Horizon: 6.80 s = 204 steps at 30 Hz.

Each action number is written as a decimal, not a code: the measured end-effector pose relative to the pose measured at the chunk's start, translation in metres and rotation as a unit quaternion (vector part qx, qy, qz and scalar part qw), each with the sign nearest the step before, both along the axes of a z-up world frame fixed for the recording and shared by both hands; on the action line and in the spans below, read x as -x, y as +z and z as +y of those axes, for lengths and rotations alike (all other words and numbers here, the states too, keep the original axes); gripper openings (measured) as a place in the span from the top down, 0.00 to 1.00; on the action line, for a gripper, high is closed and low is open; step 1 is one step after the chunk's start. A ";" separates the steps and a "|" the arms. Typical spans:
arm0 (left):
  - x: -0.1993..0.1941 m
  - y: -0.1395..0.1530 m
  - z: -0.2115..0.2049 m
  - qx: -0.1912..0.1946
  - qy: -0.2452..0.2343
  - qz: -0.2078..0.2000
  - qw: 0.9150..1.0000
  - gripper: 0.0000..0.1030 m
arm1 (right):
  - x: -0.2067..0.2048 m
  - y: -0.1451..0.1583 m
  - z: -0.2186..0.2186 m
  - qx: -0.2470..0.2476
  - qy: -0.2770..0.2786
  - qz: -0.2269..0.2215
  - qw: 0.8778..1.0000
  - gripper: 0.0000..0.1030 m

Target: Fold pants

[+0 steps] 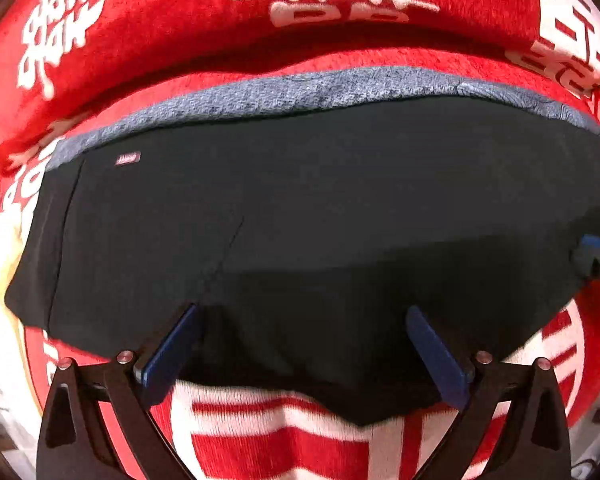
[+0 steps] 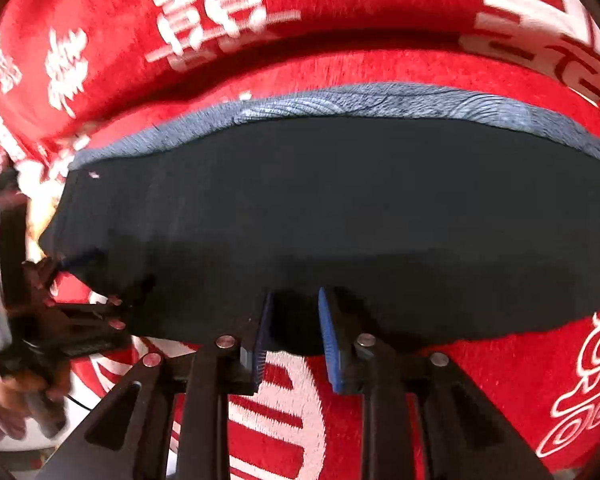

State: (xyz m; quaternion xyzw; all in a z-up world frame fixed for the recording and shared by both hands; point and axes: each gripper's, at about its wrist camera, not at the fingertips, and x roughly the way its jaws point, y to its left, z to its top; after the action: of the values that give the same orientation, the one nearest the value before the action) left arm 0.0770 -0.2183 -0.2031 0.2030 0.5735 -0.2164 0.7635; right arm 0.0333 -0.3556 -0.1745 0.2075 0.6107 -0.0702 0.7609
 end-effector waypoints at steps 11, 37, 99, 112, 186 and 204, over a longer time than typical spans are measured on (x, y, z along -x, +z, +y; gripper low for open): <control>0.001 0.014 -0.003 -0.046 0.051 0.026 0.997 0.00 | 0.022 0.000 0.002 -0.023 -0.018 0.019 0.999 0.74; 0.053 0.042 -0.119 -0.061 -0.043 0.044 0.996 0.00 | 0.115 0.014 -0.103 -0.051 -0.169 0.052 0.983 0.34; 0.083 0.027 -0.262 -0.035 -0.061 0.037 0.997 0.00 | 0.183 0.005 -0.253 -0.086 -0.339 -0.024 0.937 0.59; 0.077 0.021 -0.255 -0.029 -0.055 0.040 0.997 0.00 | 0.189 0.002 -0.248 -0.112 -0.336 -0.056 0.933 0.36; 0.057 0.018 -0.249 -0.027 -0.037 0.046 0.998 0.00 | 0.171 -0.049 -0.311 -0.264 -0.426 -0.167 0.849 0.82; 0.064 0.004 -0.282 0.064 -0.110 0.044 0.991 0.00 | 0.153 -0.010 -0.306 -0.228 -0.377 -0.185 0.879 0.85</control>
State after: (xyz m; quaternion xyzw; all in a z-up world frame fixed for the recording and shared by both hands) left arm 0.0134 -0.5006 -0.1991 0.2058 0.5661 -0.3439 0.7203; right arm -0.1200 -0.6612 -0.1846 0.5988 0.3338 -0.1707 0.7077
